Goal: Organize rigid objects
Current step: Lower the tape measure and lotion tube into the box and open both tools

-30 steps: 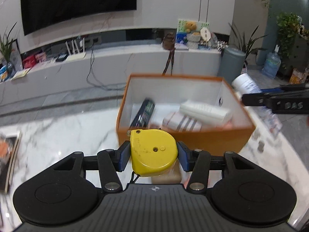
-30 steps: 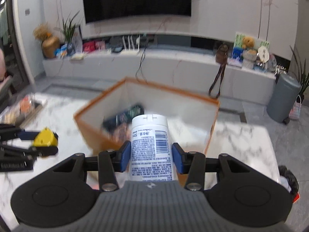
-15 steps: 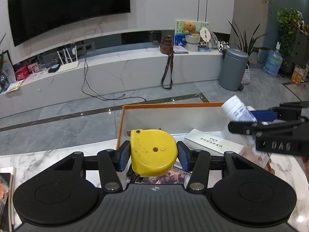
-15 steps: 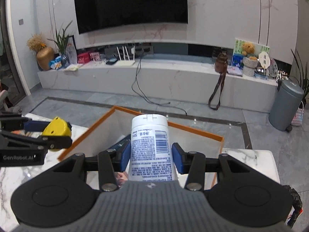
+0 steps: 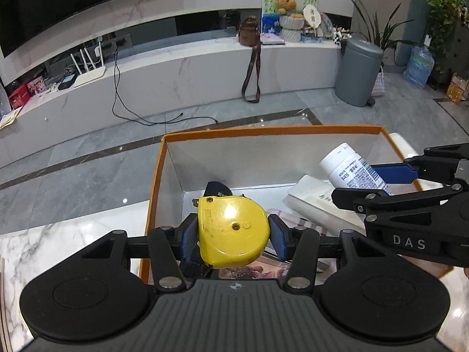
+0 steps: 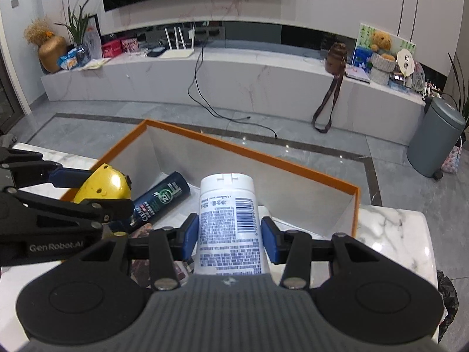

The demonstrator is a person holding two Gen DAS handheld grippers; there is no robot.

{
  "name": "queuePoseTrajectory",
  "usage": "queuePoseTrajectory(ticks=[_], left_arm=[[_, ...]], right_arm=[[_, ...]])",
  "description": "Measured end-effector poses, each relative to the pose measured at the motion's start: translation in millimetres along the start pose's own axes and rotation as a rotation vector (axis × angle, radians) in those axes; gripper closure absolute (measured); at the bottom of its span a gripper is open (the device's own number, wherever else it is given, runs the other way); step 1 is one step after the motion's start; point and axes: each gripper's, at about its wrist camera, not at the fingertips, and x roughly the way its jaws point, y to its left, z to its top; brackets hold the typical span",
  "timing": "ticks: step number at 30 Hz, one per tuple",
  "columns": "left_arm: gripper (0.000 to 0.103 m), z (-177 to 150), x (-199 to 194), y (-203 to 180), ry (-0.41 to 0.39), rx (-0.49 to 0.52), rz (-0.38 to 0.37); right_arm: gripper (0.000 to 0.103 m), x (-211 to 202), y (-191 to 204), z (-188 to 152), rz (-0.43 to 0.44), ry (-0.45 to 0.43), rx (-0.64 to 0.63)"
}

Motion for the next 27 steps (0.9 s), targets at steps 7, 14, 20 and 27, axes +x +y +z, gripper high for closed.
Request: queuePoseTrajectory(ticks=[7,14,20,27], left_arm=[[0.044,0,20,5,0.056,-0.004,0.027],[0.044,2,40,1,0.112,0.029,0.054],[0.044,5,49,2,0.125,0.031,0.061],[0.044,1,56,-3,0.131,0.084,0.093]], right_arm=[[0.057,23,0,1,-0.003,0.043,-0.020],[0.057,42,9,7,0.000,0.086,-0.044],[0.057,56,10,14,0.000,0.119,-0.047],[0.057,71,7,18,0.010,0.151,-0.014]])
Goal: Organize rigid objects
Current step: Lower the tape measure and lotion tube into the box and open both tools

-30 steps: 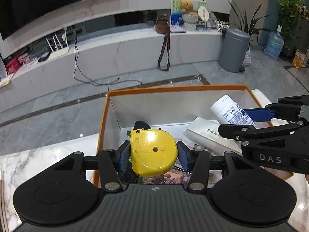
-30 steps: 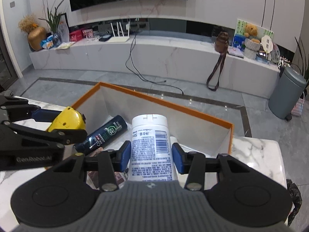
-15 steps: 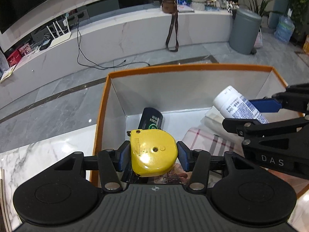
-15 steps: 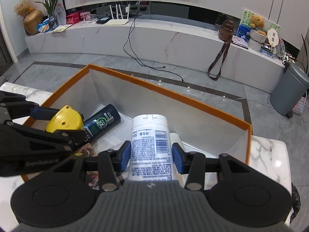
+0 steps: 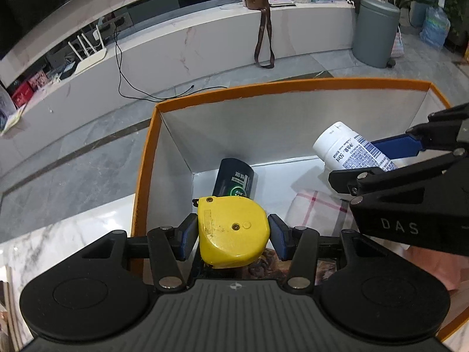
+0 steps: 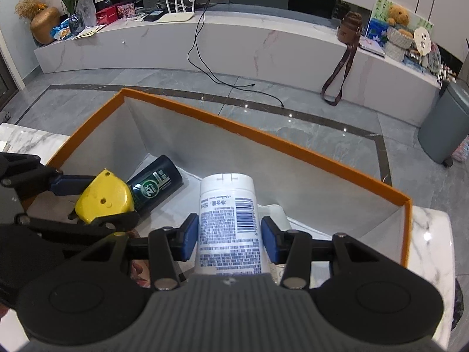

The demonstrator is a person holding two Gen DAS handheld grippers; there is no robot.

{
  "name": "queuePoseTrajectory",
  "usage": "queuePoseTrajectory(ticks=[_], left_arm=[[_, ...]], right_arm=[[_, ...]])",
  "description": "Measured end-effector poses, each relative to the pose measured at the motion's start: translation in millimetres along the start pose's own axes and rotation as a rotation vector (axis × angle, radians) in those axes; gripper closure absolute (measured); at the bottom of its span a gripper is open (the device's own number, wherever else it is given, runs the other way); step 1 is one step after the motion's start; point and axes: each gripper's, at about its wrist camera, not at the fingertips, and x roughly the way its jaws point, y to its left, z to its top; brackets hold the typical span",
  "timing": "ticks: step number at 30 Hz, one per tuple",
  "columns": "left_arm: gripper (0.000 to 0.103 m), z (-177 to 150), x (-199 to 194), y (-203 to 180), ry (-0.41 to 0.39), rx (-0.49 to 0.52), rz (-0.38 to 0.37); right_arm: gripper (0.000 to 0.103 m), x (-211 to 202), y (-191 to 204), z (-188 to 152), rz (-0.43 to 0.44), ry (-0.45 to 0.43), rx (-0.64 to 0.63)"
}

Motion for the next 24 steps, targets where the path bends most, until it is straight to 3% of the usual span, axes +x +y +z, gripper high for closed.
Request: queuePoseTrajectory(ticks=[3,7,17,24], left_arm=[[0.042,-1,0,-3,0.001,0.024,-0.006],[0.028,0,-2,-10,-0.001,0.045,-0.020],[0.028,-4,-21,-13,-0.046,0.056,-0.028],[0.028,-11,-45,-16,-0.108,0.087,-0.014]], right_arm=[[0.055,3,-1,-2,0.022,0.008,0.018],[0.051,1,-1,-4,0.023,0.001,0.030],[0.047,-24,-3,-8,0.035,-0.035,0.017],[0.047,-77,-16,-24,0.032,-0.091,0.000]])
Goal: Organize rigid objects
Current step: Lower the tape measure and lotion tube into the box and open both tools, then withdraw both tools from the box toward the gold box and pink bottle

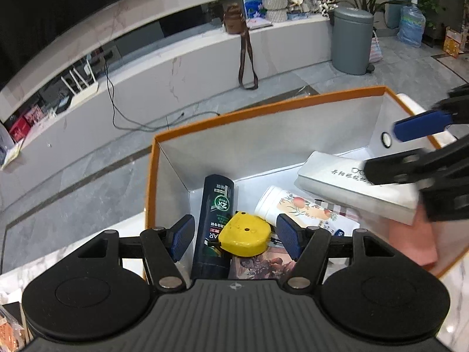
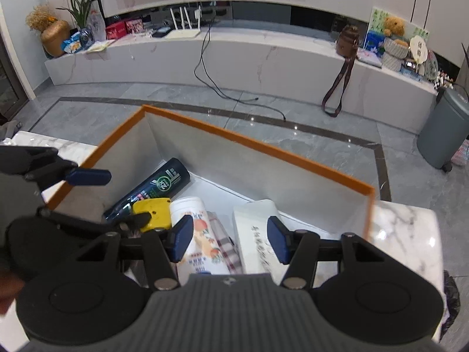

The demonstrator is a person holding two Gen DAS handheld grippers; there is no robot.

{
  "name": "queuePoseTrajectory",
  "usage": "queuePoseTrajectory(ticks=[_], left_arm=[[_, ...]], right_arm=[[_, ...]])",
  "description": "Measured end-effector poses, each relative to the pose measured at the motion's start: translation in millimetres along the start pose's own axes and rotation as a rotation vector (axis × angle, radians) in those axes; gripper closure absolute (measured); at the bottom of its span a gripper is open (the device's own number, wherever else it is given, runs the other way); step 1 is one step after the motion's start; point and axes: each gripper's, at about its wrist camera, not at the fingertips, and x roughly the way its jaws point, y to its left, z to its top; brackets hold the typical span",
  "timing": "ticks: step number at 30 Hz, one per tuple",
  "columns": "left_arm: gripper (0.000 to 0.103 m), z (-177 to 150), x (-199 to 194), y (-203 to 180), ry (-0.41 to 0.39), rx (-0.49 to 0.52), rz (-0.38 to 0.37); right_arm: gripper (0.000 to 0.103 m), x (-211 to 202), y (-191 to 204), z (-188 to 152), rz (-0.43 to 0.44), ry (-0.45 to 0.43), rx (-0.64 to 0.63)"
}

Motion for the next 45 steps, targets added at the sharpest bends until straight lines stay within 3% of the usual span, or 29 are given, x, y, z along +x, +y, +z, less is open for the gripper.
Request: queuePoseTrajectory(ticks=[11,22,29,34,40,45], left_arm=[[0.025,-6,-43,-12,-0.057,-0.078,-0.038],[0.024,-43,-88,-19,-0.106,-0.171,-0.057],[0.022,-83,-111,-6,-0.157,-0.270,-0.057],[0.022,-111,-110,4,-0.143,-0.312,-0.073],[0.022,-145,-98,32,-0.116,-0.468,-0.105],[0.022,-149,-103,40,-0.102,-0.451,-0.083]], right_arm=[[0.046,-65,-40,-66,0.025,-0.024,0.074],[0.046,-101,-50,-118,0.014,-0.048,0.085],[0.046,-126,-49,-144,0.037,-0.056,0.133],[0.046,-142,-41,-162,0.040,-0.064,0.148],[0.041,-149,-22,-169,0.025,-0.085,0.116],[0.041,-135,-5,-162,0.041,-0.070,0.081]])
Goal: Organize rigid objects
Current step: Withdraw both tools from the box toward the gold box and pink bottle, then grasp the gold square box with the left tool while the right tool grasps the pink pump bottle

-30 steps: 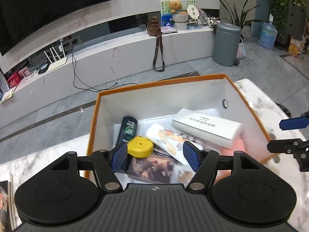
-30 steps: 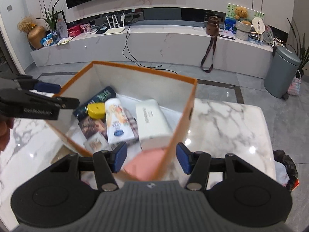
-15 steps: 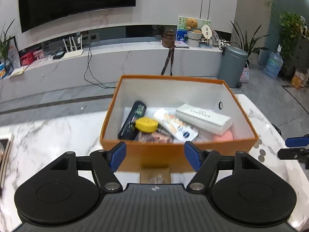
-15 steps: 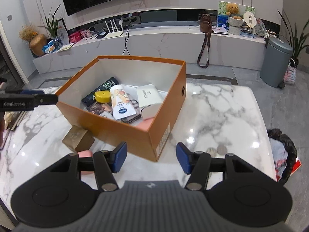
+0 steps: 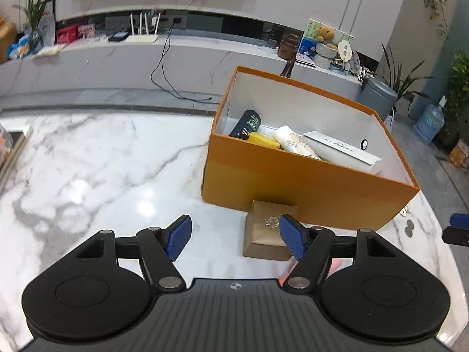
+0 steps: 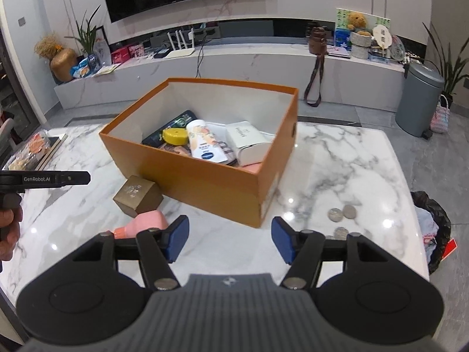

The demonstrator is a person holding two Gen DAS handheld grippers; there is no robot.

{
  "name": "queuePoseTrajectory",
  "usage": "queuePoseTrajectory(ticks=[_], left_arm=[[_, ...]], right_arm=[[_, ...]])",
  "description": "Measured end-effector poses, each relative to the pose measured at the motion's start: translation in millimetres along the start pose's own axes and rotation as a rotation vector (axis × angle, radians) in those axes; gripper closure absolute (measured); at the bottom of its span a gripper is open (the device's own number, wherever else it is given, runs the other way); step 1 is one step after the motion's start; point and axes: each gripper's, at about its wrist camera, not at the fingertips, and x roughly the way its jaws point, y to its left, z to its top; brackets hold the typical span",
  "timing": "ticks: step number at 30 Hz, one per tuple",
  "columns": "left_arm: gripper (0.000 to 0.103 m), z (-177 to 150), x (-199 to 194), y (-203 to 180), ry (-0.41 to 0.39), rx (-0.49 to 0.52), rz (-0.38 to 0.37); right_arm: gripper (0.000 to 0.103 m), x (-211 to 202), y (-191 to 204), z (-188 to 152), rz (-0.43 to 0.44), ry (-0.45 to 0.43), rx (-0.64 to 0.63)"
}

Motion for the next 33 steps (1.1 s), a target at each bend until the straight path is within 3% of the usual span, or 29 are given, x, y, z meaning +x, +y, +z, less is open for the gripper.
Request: queuePoseTrajectory(ticks=[6,14,33], left_arm=[[0.021,-3,-8,-5,-0.023,0.051,-0.002],[0.021,-4,6,-10,-0.003,0.040,-0.023],[0.021,-17,67,-43,0.096,0.070,-0.076]], right_arm=[[0.041,18,21,-1,0.026,0.034,-0.063],[0.040,41,33,-8,0.028,0.080,-0.117],[0.039,98,58,-27,0.082,0.178,-0.177]])
